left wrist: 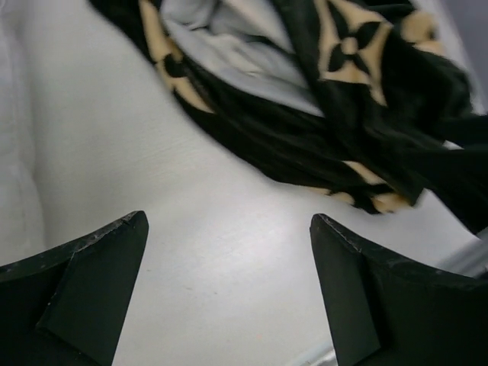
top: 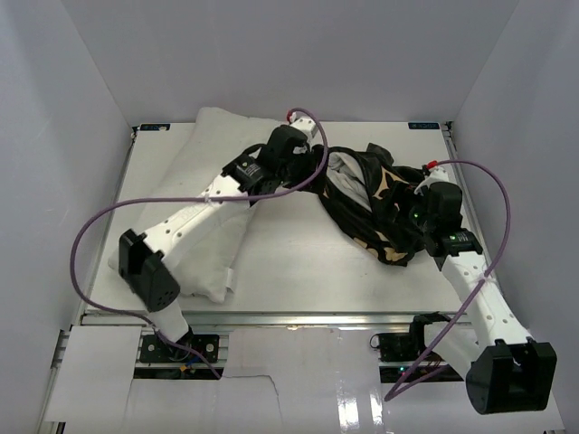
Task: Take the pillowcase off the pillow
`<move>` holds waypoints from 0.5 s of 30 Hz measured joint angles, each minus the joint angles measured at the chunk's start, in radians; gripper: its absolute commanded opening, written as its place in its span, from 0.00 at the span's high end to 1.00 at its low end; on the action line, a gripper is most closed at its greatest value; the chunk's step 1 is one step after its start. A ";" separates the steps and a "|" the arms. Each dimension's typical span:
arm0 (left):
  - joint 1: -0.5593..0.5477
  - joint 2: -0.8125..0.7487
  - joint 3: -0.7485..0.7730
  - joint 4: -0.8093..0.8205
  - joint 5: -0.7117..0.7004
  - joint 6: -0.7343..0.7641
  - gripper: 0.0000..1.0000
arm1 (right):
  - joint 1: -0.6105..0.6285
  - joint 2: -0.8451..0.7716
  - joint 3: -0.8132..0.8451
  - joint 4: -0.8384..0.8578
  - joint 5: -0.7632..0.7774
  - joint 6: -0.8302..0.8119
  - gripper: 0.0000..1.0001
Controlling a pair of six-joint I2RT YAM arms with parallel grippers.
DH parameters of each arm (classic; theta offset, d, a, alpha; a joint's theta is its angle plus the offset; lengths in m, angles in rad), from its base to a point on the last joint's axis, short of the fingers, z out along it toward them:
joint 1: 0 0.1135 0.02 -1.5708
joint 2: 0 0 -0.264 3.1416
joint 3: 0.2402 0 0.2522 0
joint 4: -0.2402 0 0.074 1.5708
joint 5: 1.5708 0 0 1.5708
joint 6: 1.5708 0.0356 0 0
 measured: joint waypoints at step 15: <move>-0.079 -0.713 -0.634 0.132 -0.011 -0.060 0.02 | 0.381 -0.252 0.060 -0.188 0.043 -0.067 0.10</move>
